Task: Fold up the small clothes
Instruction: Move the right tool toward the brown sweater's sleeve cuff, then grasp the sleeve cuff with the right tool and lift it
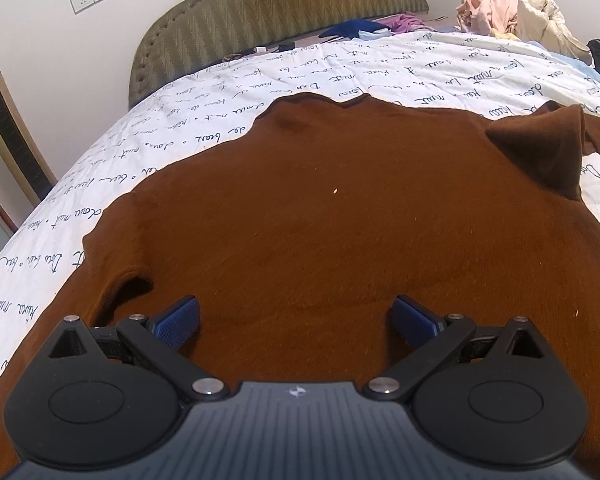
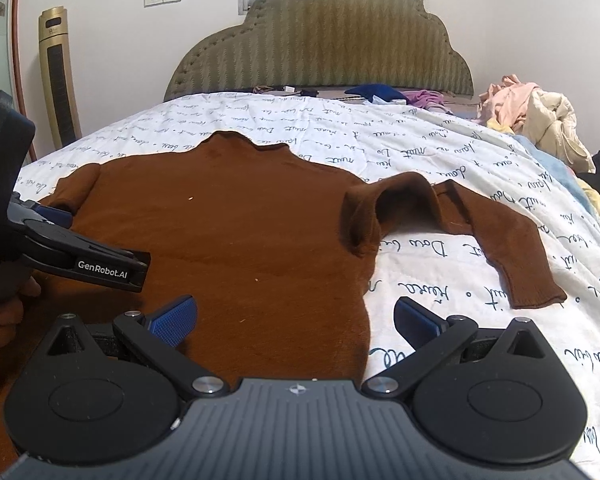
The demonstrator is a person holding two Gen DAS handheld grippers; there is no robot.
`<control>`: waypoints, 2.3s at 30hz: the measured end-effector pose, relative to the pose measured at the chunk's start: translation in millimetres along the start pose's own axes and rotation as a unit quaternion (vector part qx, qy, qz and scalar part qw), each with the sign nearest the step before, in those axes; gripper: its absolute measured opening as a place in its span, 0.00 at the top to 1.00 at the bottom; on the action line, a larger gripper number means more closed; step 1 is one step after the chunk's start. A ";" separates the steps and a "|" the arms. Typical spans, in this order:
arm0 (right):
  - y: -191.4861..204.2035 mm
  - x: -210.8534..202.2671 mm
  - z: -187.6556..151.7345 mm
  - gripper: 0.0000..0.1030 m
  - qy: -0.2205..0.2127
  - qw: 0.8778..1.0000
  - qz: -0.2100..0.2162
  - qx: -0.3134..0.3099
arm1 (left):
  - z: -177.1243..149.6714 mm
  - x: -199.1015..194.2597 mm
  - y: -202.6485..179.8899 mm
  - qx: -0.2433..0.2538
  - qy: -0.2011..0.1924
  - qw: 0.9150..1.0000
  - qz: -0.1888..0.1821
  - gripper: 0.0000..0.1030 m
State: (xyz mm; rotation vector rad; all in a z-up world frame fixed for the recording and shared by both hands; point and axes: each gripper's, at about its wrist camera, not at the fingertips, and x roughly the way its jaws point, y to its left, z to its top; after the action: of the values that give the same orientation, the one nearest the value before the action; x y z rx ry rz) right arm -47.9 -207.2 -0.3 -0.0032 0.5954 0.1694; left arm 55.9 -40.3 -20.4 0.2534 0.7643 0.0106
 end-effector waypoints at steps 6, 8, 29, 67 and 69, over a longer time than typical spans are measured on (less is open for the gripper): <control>-9.1 1.2 2.1 0.00 0.010 1.000 -0.015 -0.008 | 4.4 5.9 -5.4 0.000 0.001 1.000 0.004 0.00; -11.3 1.7 2.5 0.00 0.010 1.000 -0.017 -0.009 | 5.0 7.2 -7.2 0.003 0.001 1.000 0.006 0.00; -37.8 5.9 3.7 0.01 0.001 1.000 -0.030 -0.004 | 12.7 13.6 -20.9 0.020 -0.008 1.000 0.014 0.00; -380.5 -37.4 17.8 0.93 -0.134 0.864 0.017 0.486 | 9.9 6.6 -17.4 0.023 -0.004 1.000 -0.007 0.00; -396.4 -34.5 21.0 0.92 -0.132 0.859 0.003 0.495 | 10.3 6.2 -18.3 0.024 -0.005 1.000 -0.007 0.00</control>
State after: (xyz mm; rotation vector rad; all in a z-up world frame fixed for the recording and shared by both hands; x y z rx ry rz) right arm -1.0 -602.4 18.1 1.0116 0.3503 -0.1481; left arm 65.9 -59.7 -21.7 0.2927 0.7578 -0.0228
